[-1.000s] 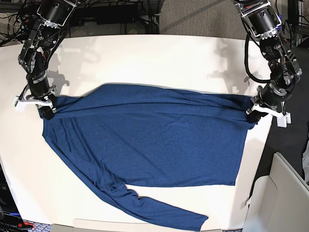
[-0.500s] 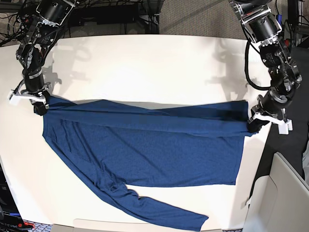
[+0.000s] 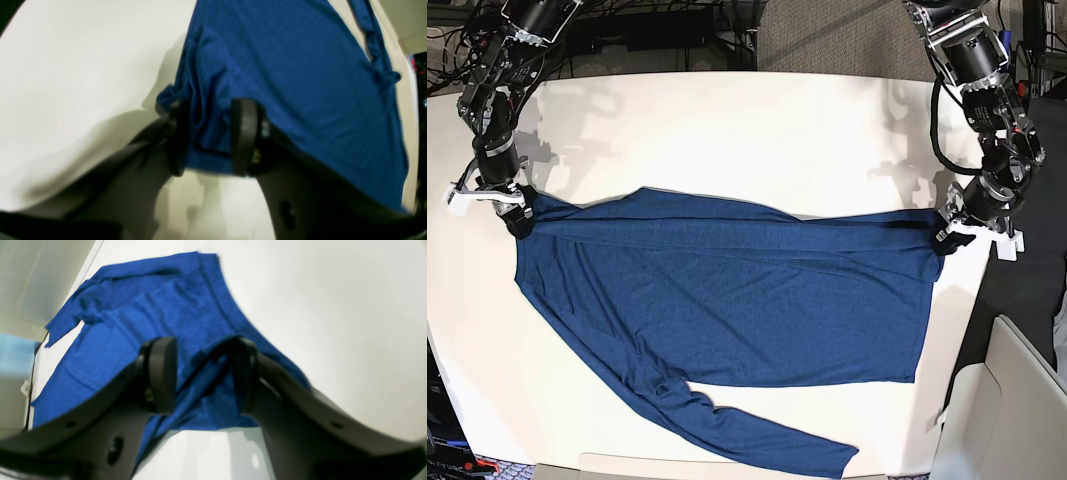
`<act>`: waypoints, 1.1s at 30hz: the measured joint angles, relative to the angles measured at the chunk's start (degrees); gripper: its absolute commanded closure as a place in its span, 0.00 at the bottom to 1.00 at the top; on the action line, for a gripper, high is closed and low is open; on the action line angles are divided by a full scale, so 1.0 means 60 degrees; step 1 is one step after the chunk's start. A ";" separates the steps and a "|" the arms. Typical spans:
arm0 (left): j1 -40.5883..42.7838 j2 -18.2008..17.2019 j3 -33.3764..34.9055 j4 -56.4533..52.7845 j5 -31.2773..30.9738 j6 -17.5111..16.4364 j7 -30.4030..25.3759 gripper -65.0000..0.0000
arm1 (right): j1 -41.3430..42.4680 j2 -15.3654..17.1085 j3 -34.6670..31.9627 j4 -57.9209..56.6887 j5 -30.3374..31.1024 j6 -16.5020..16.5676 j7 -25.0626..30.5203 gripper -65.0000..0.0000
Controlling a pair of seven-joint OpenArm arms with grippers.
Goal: Fold the T-shirt properly
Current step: 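Lift the shirt with both grippers and drag it toward the arms, then pull the shoulder corners apart with both grippers to stretch the shirt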
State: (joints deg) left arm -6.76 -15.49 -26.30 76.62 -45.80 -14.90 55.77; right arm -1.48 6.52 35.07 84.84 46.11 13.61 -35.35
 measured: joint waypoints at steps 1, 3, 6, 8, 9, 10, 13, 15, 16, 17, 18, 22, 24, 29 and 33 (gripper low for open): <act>0.0051 -0.0087 0.0004 0.0087 0.0000 0.0011 0.0193 0.63 | -0.0095 0.0018 0.0000 0.0109 0.0033 0.0015 0.0004 0.58; 0.0168 -0.0182 -0.0055 0.0495 0.0040 0.0047 0.0270 0.61 | -0.0302 0.0018 0.0007 0.0284 0.0029 -0.0011 -0.0004 0.58; 0.0404 -0.0197 -0.0051 0.1082 -0.0047 -0.0018 0.0284 0.61 | -0.0543 0.0011 0.0000 0.0550 0.0011 -0.0022 -0.0073 0.58; 0.0605 -0.0200 0.0000 0.1206 -0.0124 -0.0015 0.0328 0.61 | -0.0652 0.0025 0.0000 0.0721 0.0029 -0.0011 -0.0025 0.58; 0.0681 -0.0200 0.0000 0.1198 -0.0106 -0.0007 0.0397 0.61 | -0.0688 0.0025 0.0007 0.0729 0.0033 -0.0004 -0.0015 0.58; 0.0736 -0.0200 0.0000 0.1173 0.0007 0.0011 0.0423 0.61 | -0.0714 0.0018 0.0022 0.0729 0.0029 -0.0004 -0.0022 0.58; 0.0718 -0.0131 0.0004 0.1016 0.0004 0.0022 0.0419 0.61 | -0.0761 0.0087 0.0044 0.0725 0.0022 -0.0011 -0.0058 0.58; 0.0605 -0.0120 0.0131 0.0667 0.0011 0.0029 0.0364 0.61 | -0.0758 0.0302 0.0058 0.0725 -0.0069 -0.0025 -0.0066 0.58; 0.0561 -0.0124 0.0208 0.0466 -0.0011 0.0011 0.0310 0.61 | -0.0736 0.0364 0.0084 0.0725 -0.0062 -0.0022 -0.0047 0.58; 0.0557 -0.0095 0.0248 0.0342 -0.0011 0.0007 0.0306 0.61 | -0.0732 0.0364 0.0113 0.0725 -0.0044 -0.0018 0.0044 0.58; 0.0510 -0.0076 0.0255 0.0200 -0.0011 0.0000 0.0328 0.61 | -0.0736 0.0357 0.0106 0.0725 -0.0044 -0.0022 0.0058 0.58; 0.0069 -0.0080 0.0251 -0.0222 0.0007 0.0044 0.0357 0.61 | -0.0761 0.0441 0.0372 0.0718 -0.0044 -0.0047 -0.0106 0.58; -0.0091 -0.0018 0.0251 -0.0350 -0.0025 0.0015 0.0237 0.61 | -0.0769 0.0550 0.0459 0.0718 -0.0047 -0.0051 -0.0029 0.58; -0.0211 0.0087 0.0251 -0.0900 -0.0142 -0.0025 0.0244 0.61 | -0.0896 0.0492 0.0608 0.0718 -0.0040 -0.0047 -0.0091 0.58; -0.0346 0.0157 0.0240 -0.1144 -0.0168 -0.0033 0.0197 0.61 | -0.0914 0.0623 0.0699 0.0718 -0.0040 -0.0040 -0.0084 0.58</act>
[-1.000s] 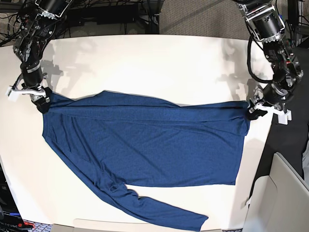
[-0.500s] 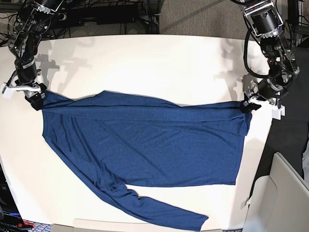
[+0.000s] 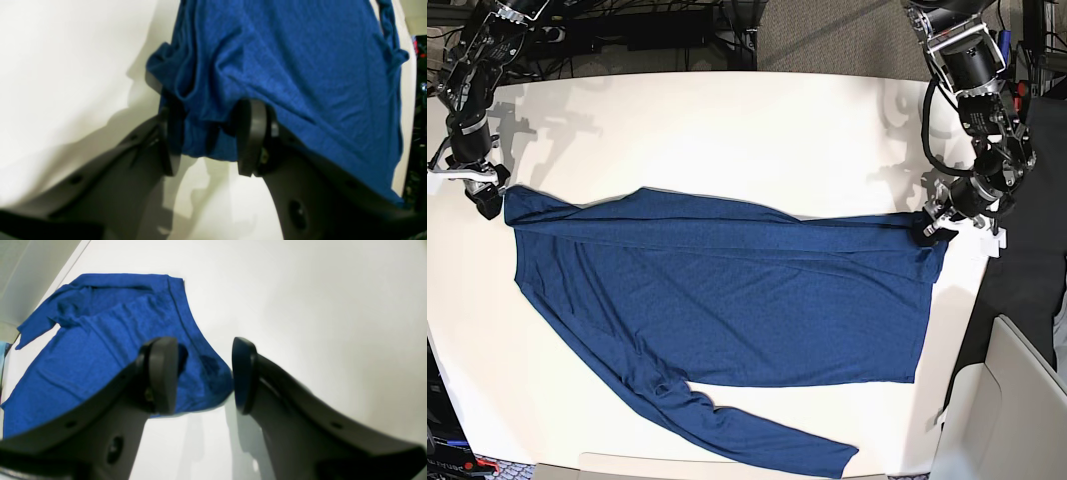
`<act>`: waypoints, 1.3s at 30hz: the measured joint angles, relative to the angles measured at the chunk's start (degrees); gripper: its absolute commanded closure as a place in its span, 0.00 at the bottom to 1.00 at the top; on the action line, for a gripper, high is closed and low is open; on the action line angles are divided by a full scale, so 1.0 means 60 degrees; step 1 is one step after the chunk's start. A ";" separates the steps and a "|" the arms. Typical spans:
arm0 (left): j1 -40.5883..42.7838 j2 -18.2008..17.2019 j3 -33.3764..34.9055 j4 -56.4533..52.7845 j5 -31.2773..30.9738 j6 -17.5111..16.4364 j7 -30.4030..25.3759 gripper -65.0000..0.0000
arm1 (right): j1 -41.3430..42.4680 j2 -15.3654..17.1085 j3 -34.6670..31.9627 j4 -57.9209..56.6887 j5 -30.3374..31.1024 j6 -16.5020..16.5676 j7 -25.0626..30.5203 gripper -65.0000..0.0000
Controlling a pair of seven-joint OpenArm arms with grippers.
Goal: Fold the T-shirt properly
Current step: 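Pull the shoulder corners apart with both grippers to stretch the shirt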
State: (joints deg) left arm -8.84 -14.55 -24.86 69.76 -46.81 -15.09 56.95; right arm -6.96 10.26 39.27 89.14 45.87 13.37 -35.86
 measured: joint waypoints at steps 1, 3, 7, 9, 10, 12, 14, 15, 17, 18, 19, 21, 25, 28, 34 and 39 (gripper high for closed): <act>-0.0011 -0.0007 0.0000 -0.0062 -0.0007 -0.0033 -0.0025 0.62 | -0.0011 0.0080 0.0029 -0.0007 -0.0004 0.0000 0.0011 0.58; -0.0004 -0.0004 0.0000 -0.0106 -0.0062 -0.0073 -0.0091 0.66 | -0.0004 0.0153 0.0076 -0.0022 -0.0040 -0.0018 0.0018 0.58; -0.0004 -0.0004 0.0000 -0.0153 -0.0036 -0.0066 -0.0087 0.84 | 0.0055 0.0106 0.0000 -0.0226 0.0000 0.0029 0.0011 0.58; 0.0000 -0.0004 0.0004 -0.0160 0.0007 -0.0062 0.0004 0.92 | 0.0164 0.0175 -0.0015 -0.0535 -0.0011 -0.0011 -0.0025 0.58; 0.0015 0.0011 0.0000 -0.0164 0.0018 -0.0066 0.0004 0.96 | 0.0178 0.0229 -0.0015 -0.0648 -0.0025 0.0000 0.0015 0.58; 0.0018 0.0029 0.0004 -0.0168 0.0011 -0.0058 0.0015 0.99 | 0.0255 0.0288 -0.0011 -0.0834 -0.0033 -0.0011 0.0015 0.58; 0.0044 0.0040 0.0004 -0.0168 0.0011 -0.0058 0.0000 0.99 | 0.0401 0.0291 -0.0015 -0.1049 -0.0029 -0.0007 0.0011 0.58; 0.0047 0.0040 0.0004 -0.0168 0.0007 -0.0058 0.0004 0.99 | 0.0517 0.0299 -0.0040 -0.1220 -0.0029 -0.0015 0.0015 0.58; 0.0051 0.0040 0.0004 -0.0168 0.0004 -0.0062 0.0004 0.99 | 0.0681 0.0393 -0.0444 -0.1541 -0.0076 -0.0080 0.0047 0.58; 0.0051 0.0040 0.0004 -0.0168 0.0007 -0.0062 0.0004 0.99 | 0.0707 0.0488 -0.0721 -0.1632 -0.0080 -0.0095 0.0025 0.58; 0.0055 0.0036 0.0004 -0.0168 0.0007 -0.0062 0.0004 0.99 | 0.0747 0.0546 -0.0984 -0.1676 -0.0117 -0.0266 -0.0029 0.58; 0.0073 0.0040 0.0004 -0.0168 0.0000 -0.0066 0.0000 0.99 | 0.0845 0.0535 -0.1297 -0.1672 -0.0146 -0.0630 0.0025 0.58; 0.0073 0.0040 0.0004 -0.0168 -0.0025 -0.0062 0.0004 0.99 | 0.0841 0.0532 -0.1756 -0.1628 -0.0109 -0.0707 0.0124 0.58; 0.0073 0.0040 0.0000 -0.0168 -0.0025 -0.0062 0.0007 0.99 | 0.0845 0.0535 -0.1887 -0.1628 -0.0109 -0.0754 0.0193 0.58; 0.0080 0.0040 0.0000 -0.0168 -0.0029 -0.0062 0.0007 0.99 | 0.0838 0.0525 -0.2095 -0.1636 -0.0109 -0.0772 0.0146 0.87; 0.0069 0.0000 -0.0007 -0.0142 -0.0062 -0.0066 0.0503 0.99 | 0.0790 0.0532 -0.1985 -0.1625 -0.0062 -0.0729 -0.0306 0.99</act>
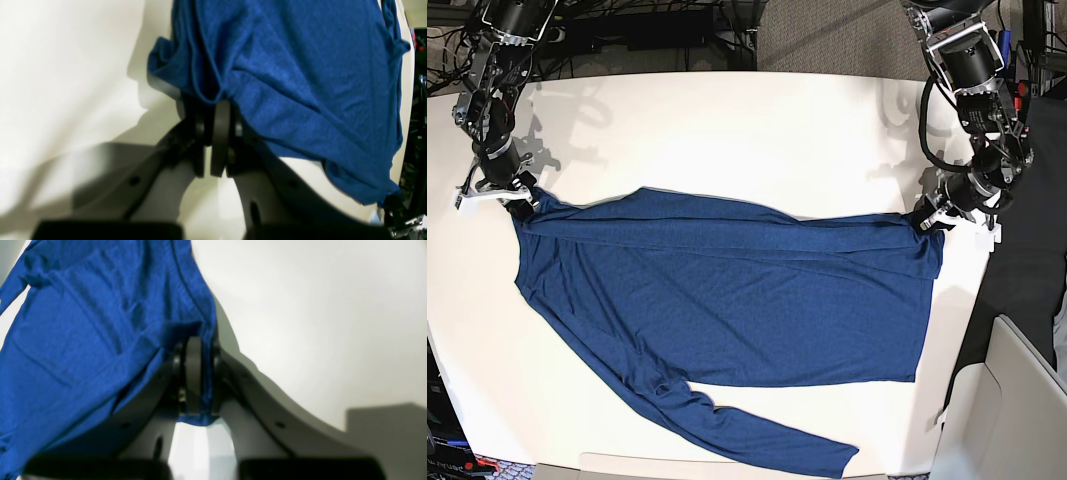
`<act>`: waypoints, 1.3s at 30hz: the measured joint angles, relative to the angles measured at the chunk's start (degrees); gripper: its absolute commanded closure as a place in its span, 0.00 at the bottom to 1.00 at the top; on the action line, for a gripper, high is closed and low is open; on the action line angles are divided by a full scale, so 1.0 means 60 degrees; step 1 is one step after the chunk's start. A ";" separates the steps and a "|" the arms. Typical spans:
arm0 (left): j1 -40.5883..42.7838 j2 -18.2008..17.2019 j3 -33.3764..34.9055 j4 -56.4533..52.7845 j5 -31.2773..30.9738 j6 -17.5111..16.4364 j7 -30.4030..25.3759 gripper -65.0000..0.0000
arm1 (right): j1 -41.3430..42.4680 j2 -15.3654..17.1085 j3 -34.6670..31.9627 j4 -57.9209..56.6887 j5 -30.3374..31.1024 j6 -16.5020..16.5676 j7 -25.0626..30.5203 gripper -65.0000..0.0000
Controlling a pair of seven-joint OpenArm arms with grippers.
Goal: Fold the T-shirt properly
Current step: 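Pull the shoulder corners apart with both grippers to stretch the shirt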
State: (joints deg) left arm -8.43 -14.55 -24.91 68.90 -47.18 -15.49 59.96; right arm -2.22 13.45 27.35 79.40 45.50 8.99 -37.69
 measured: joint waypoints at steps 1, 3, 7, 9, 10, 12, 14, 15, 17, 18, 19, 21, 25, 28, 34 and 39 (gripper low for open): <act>0.0000 -0.0018 0.0000 0.0007 0.0000 0.0000 0.0051 0.99 | 0.0000 0.0004 0.0149 0.0015 0.0051 0.0084 -0.0270 0.99; 0.0004 -0.0102 0.0004 0.0007 -0.0018 0.0000 0.0146 0.99 | -0.0058 -0.0029 0.0528 0.0222 0.0044 0.0076 -0.0685 0.99; 0.0335 -0.0364 0.0000 0.0481 0.0076 0.0036 0.0339 0.99 | -0.0546 0.0015 0.0710 0.0831 -0.0080 0.0011 -0.0831 0.99; 0.0678 -0.0379 0.0000 0.0871 0.0080 0.0036 0.0335 0.99 | -0.0670 -0.0015 0.0692 0.1082 -0.0033 0.0047 -0.0871 0.99; 0.0769 -0.0379 0.0000 0.1064 0.0084 0.0069 0.0499 0.99 | -0.0718 0.0000 0.0692 0.1155 -0.0018 0.0066 -0.0867 0.99; 0.0816 -0.0379 0.0000 0.1326 0.0157 0.0073 0.0845 0.99 | -0.0834 0.0029 0.0692 0.1286 -0.0015 0.0066 -0.0849 0.99; 0.0860 -0.0361 0.0000 0.1719 0.0153 0.0069 0.1137 0.99 | -0.1071 0.0025 0.0699 0.1428 -0.0022 0.0033 -0.0838 0.99; 0.0962 -0.0364 0.0000 0.1938 0.0149 0.0069 0.1191 0.99 | -0.1206 0.0011 0.0699 0.1534 -0.0018 0.0036 -0.0863 0.99; 0.1257 -0.0364 0.0000 0.2430 0.0146 0.0040 0.1224 0.99 | -0.1413 -0.0004 0.0703 0.1759 -0.0055 0.0262 -0.0871 0.99; 0.1472 -0.0368 0.0000 0.2648 0.0149 0.0040 0.1264 0.99 | -0.1515 -0.0004 0.0703 0.1880 -0.0040 0.0484 -0.0867 0.99; 0.1606 -0.0375 0.0000 0.2772 0.0149 0.0062 0.1271 0.99 | -0.1592 0.0004 0.0703 0.1982 -0.0015 0.0543 -0.0863 0.99; 0.1931 -0.0368 0.0000 0.3082 0.0222 0.0051 0.1315 0.99 | -0.1789 0.0004 0.0703 0.2171 -0.0015 0.0583 -0.0863 0.99; 0.2572 -0.0386 0.0000 0.3654 0.0175 0.0040 0.1286 0.99 | -0.2288 0.0000 0.0703 0.2415 -0.0022 0.0612 -0.0867 0.99; 0.2976 -0.0382 0.0000 0.3810 0.0186 0.0044 0.1293 0.99 | -0.2495 0.0000 0.0703 0.2419 -0.0015 0.0612 -0.0867 0.99; 0.3588 -0.0707 0.0011 0.3887 0.0004 0.0033 0.1231 0.99 | -0.3053 -0.0055 0.1162 0.2437 0.0503 0.0699 -0.0900 0.99; 0.3843 -0.1009 -0.0018 0.3894 0.0066 0.0000 0.1253 0.99 | -0.3472 0.0022 0.1654 0.2459 0.0525 0.0648 -0.0878 0.99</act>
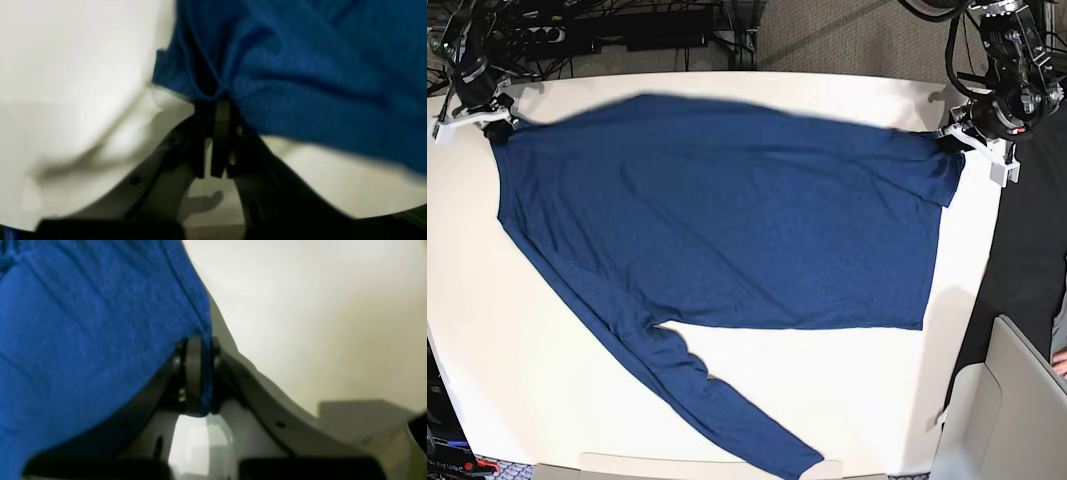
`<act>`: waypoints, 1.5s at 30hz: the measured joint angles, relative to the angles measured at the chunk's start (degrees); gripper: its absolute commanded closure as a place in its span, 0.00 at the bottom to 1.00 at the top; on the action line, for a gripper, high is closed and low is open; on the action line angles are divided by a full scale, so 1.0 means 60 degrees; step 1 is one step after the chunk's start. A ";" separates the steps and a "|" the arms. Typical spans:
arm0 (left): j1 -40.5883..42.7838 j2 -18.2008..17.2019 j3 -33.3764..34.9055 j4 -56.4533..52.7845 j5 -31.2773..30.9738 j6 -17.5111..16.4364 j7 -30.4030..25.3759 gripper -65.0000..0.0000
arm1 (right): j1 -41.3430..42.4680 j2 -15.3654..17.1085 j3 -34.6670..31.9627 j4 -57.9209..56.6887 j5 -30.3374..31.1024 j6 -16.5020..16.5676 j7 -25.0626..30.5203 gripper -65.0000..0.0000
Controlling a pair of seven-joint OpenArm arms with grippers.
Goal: Fold the T-shirt properly
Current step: 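Pull the shoulder corners apart with both grippers to stretch the shirt, then release the shirt and raise both grippers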
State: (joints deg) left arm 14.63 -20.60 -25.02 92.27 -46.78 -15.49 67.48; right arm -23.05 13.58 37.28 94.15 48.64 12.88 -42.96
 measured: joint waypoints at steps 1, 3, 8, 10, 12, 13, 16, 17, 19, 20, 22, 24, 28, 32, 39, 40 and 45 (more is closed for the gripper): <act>0.0022 -0.0036 0.0000 0.0004 0.0000 0.0000 -0.0004 0.99 | -0.0062 0.0000 0.0047 0.0040 0.0007 0.0018 -0.0022 0.99; 0.0066 -0.0069 0.0000 0.0004 0.0004 0.0000 0.0007 0.99 | -0.0186 -0.0004 0.0124 0.0160 0.0025 0.0044 -0.0022 0.99; 0.0135 -0.0069 0.0000 0.0098 0.0004 0.0000 0.0000 0.99 | -0.0178 0.0000 0.0124 0.0175 0.0033 0.0040 -0.0018 0.99; 0.0288 -0.0066 0.0000 0.0266 0.0007 0.0004 0.0036 0.99 | -0.0178 -0.0033 0.0124 0.0175 0.0029 0.0036 -0.0018 0.99; 0.0353 -0.0033 0.0000 0.0357 0.0026 0.0007 0.0055 0.99 | -0.0157 -0.0022 0.0124 0.0175 0.0029 0.0040 -0.0022 0.99; 0.0353 -0.0029 0.0000 0.0412 0.0040 0.0004 0.0073 0.99 | -0.0153 -0.0018 0.0124 0.0175 0.0029 0.0036 -0.0015 0.99; 0.0310 -0.0033 0.0000 0.0444 0.0011 0.0004 0.0040 0.99 | -0.0153 -0.0044 0.0124 0.0175 0.0029 0.0040 -0.0015 0.95; 0.0313 -0.0033 0.0000 0.0444 0.0015 0.0004 0.0044 0.99 | -0.0153 -0.0044 0.0124 0.0175 0.0029 0.0036 -0.0018 0.91; 0.0324 -0.0018 0.0000 0.0444 0.0018 0.0004 0.0044 0.97 | -0.0149 -0.0142 0.0157 0.0175 -0.0004 0.0033 0.0022 0.80; 0.0324 -0.0018 0.0000 0.0444 0.0015 0.0004 0.0044 0.95 | -0.0124 -0.0291 0.0306 0.0175 0.0000 0.0044 0.0011 0.74; 0.0313 -0.0022 0.0000 0.0444 0.0015 0.0058 0.0040 0.90 | -0.0142 -0.0554 0.0561 0.0175 0.0007 0.0036 0.0047 0.65; 0.0313 -0.0047 0.0000 0.0444 0.0047 0.0073 0.0040 0.85 | -0.0182 -0.0579 0.0674 0.0178 0.0025 0.0036 0.0055 0.63; 0.0321 -0.0007 -0.0193 0.0444 0.0029 0.0066 0.0062 0.77 | -0.0182 -0.0583 0.0678 0.0193 0.0007 0.0004 0.0084 0.64; 0.0310 -0.0047 -0.1118 0.0506 0.0168 0.0073 0.0040 0.74 | -0.0182 -0.0747 0.1053 0.0627 0.0000 0.0004 -0.0055 0.64; -0.0270 -0.0018 -0.1665 0.0503 0.0208 0.0040 0.0226 0.73 | -0.0011 -0.0678 0.1566 0.1290 -0.0080 -0.0036 -0.0058 0.64; -0.0506 -0.0018 -0.1665 0.0499 0.0204 0.0069 0.0219 0.73 | 0.0047 -0.0590 0.1545 0.1366 -0.0073 -0.0022 -0.0058 0.64; -0.1854 0.0018 -0.1603 0.0433 0.0168 0.0029 0.0106 0.73 | 0.0652 -0.0117 0.1326 0.1399 -0.0076 -0.0011 -0.0087 0.64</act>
State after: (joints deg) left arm 3.51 -20.49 -34.63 94.87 -45.78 -15.31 68.12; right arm -19.14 12.88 45.23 102.54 48.18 12.82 -43.48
